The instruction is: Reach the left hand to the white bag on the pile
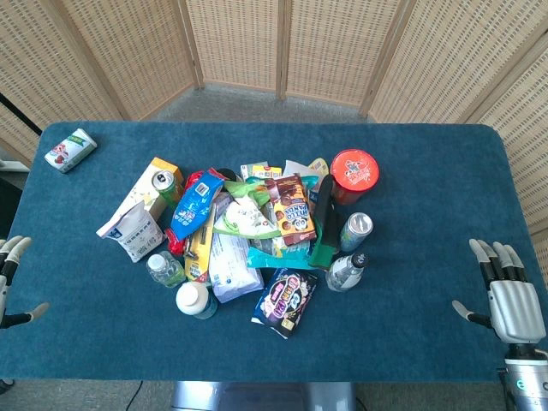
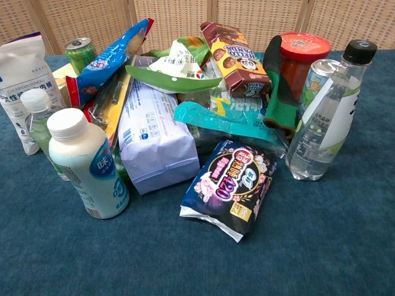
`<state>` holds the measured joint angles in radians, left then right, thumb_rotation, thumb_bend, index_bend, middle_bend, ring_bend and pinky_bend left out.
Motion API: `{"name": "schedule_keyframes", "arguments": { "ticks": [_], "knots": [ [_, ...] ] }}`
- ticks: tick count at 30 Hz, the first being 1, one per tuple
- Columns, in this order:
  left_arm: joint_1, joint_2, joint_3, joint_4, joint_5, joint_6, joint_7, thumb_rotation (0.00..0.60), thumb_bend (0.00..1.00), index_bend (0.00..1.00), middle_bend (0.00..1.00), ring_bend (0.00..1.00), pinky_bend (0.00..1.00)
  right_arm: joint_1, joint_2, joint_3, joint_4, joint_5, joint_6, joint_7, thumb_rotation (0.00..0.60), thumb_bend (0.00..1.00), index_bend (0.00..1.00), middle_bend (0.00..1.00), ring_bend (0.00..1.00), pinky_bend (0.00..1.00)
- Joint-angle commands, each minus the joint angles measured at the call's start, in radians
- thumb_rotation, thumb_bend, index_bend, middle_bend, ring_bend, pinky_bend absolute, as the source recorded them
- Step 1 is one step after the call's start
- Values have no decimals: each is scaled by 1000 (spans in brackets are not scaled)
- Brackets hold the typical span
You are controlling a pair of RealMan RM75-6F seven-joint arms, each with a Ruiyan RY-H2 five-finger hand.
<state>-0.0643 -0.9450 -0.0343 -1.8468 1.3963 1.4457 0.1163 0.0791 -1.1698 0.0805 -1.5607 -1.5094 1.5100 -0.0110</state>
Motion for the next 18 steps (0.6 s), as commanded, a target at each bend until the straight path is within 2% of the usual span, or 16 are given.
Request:
{"name": "schedule_keyframes", "arguments": {
  "ticks": [1,5,7,9,12,18],
  "knots": [
    [-1,-2,0,2,-2,-2,-1,600,0,52,0,0,0,0,0,0,1,0,0,2,600,0,0,0,0,0],
    [-5,-10,-4,12,-5,-6,-7,600,0,51,0,0,0,1,1,0,-1,2,-3,5,600,0,0,0,0,0],
    [-15,-40,-22,52,10,7,-41,600,0,52,0,0,0,1,0,0,-1,1,-3,5,600,0,0,0,0,0],
    [-27,-101,-49,131,28,31,-113,600,0,51,0,0,0,1,-1,0,-1,2,-4,2,600,0,0,0,0,0],
    [-57,-226,-91,289,18,25,-289,600,0,51,0,0,0,1,-2,1,-1,6,-6,0,600,0,0,0,0,0],
    [-113,-379,-127,440,7,-7,-376,600,0,43,0,0,0,0,-1,4,-1,7,-1,0,600,0,0,0,0,0]
  ]
}}
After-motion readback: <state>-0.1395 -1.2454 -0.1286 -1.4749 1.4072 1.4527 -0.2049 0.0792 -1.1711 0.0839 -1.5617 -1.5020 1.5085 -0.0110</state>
